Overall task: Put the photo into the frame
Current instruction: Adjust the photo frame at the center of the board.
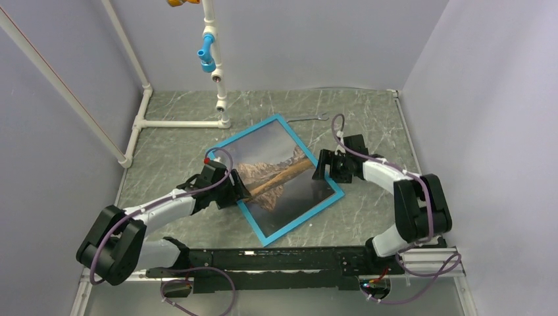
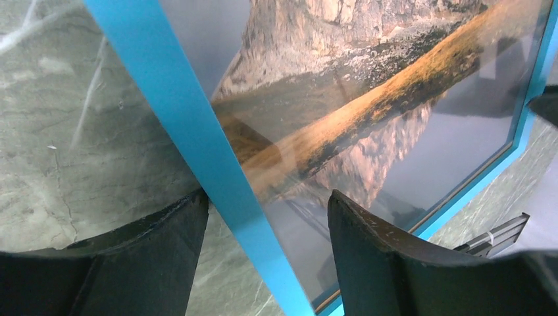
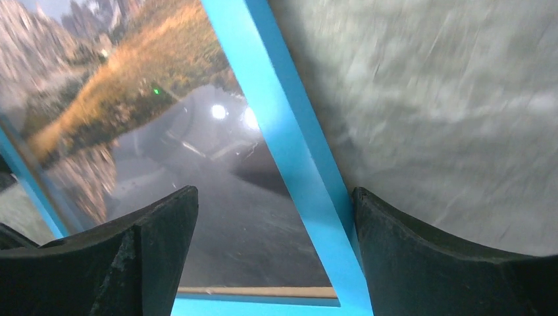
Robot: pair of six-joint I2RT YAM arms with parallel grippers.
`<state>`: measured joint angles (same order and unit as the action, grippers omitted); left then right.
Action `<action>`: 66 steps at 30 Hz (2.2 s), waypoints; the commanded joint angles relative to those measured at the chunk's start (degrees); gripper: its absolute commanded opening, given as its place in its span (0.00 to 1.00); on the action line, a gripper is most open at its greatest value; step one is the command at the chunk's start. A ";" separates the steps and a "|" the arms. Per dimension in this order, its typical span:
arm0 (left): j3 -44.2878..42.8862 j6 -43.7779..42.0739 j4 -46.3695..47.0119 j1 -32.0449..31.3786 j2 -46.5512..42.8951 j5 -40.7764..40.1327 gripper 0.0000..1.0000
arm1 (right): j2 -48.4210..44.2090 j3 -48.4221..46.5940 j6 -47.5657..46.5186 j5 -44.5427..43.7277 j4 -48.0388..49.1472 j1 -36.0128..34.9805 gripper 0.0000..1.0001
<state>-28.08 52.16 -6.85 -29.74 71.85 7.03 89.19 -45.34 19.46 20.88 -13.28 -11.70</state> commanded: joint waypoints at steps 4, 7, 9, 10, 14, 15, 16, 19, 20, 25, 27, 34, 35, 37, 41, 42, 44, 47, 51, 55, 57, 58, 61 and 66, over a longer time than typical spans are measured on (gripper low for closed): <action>4.97 0.22 -0.64 -0.74 -3.33 2.17 0.72 | -14.28 9.19 7.91 4.76 -6.70 -9.37 0.87; 5.69 -0.14 -0.62 -0.80 -4.30 2.65 0.72 | -20.06 12.40 10.79 4.35 -8.03 -11.29 0.87; 5.27 -0.61 -0.30 -1.04 -3.39 3.37 0.72 | -23.44 14.30 12.24 4.39 -8.59 -12.15 0.88; 4.96 -0.76 -0.19 -1.30 -2.62 3.50 0.72 | -24.75 15.00 12.88 4.52 -8.75 -12.45 0.88; 2.56 -1.18 0.42 -2.88 1.66 3.36 0.72 | -28.28 17.85 14.87 4.48 -8.35 -12.91 0.89; 1.64 -1.18 0.50 -3.28 2.82 3.35 0.72 | -28.52 17.97 14.85 3.36 -8.65 -12.92 0.91; 0.68 -1.18 0.36 -3.67 3.88 3.20 0.73 | -28.61 17.84 14.74 2.14 -9.12 -12.90 0.93; -2.13 -1.33 -0.18 -4.84 6.25 2.38 0.72 | -28.03 16.42 14.27 -1.75 -9.82 -12.79 0.96; -2.83 -1.50 -0.26 -5.00 6.95 2.09 0.72 | -27.41 15.78 14.15 -3.09 -9.69 -12.74 0.97; -7.36 -3.23 -2.47 -5.04 11.02 0.72 0.72 | -22.15 12.36 13.19 -3.98 -8.69 -10.93 0.98; -9.25 -3.87 -3.40 -5.05 12.70 0.41 0.72 | -21.07 11.40 13.10 -3.80 -8.46 -10.73 0.98; -13.55 -5.96 -4.51 -5.05 16.34 -0.78 0.74 | -21.93 11.93 14.36 -1.92 -7.97 -10.50 0.98; -14.39 -6.34 -5.17 -5.07 16.77 -1.19 0.74 | -22.07 12.27 14.56 -1.33 -7.74 -10.48 0.98; -16.22 -7.07 -6.46 -5.07 17.92 -2.09 0.75 | -22.68 12.83 14.93 -0.47 -7.41 -10.47 0.98; -18.27 -8.26 -8.03 -5.04 18.93 -2.19 0.78 | -23.76 12.37 14.45 -3.88 -9.50 -10.49 0.99; -18.40 -8.42 -8.81 -5.04 18.54 -2.96 0.80 | -24.24 12.05 14.27 -5.15 -10.21 -10.44 0.99; -18.22 -8.75 -10.61 -5.07 16.59 -4.91 0.86 | -25.90 11.33 13.88 -7.53 -11.69 -10.41 1.00; -17.77 -9.07 -13.68 -5.06 11.88 -8.40 0.95 | -29.00 10.22 13.52 -10.23 -13.07 -10.45 1.00; -16.39 -9.71 -15.92 -5.06 2.63 -11.86 0.99 | -33.51 8.78 13.45 -12.46 -14.04 -10.21 1.00; -13.16 -11.34 -13.55 -5.06 -8.60 -10.49 0.99 | -37.80 7.29 13.71 -13.50 -14.81 -10.07 1.00; -11.07 -12.21 -11.09 -5.06 -14.87 -8.95 1.00 | -40.01 6.76 13.87 -13.21 -14.70 -9.85 1.00; -9.99 -12.51 -9.53 -5.02 -18.81 -7.97 0.99 | -40.85 6.43 13.99 -13.19 -14.74 -9.83 1.00; -6.03 -13.16 -3.65 -5.06 -27.60 -5.11 0.99 | -42.98 5.98 14.12 -11.91 -14.03 -9.65 1.00; -0.43 -12.48 2.39 -5.07 -36.15 -3.74 0.99 | -44.97 5.19 14.38 -10.29 -13.04 -9.56 1.00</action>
<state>-31.51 40.66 -11.51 -34.70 39.22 1.10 45.87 -37.39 32.75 9.50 -28.18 -21.45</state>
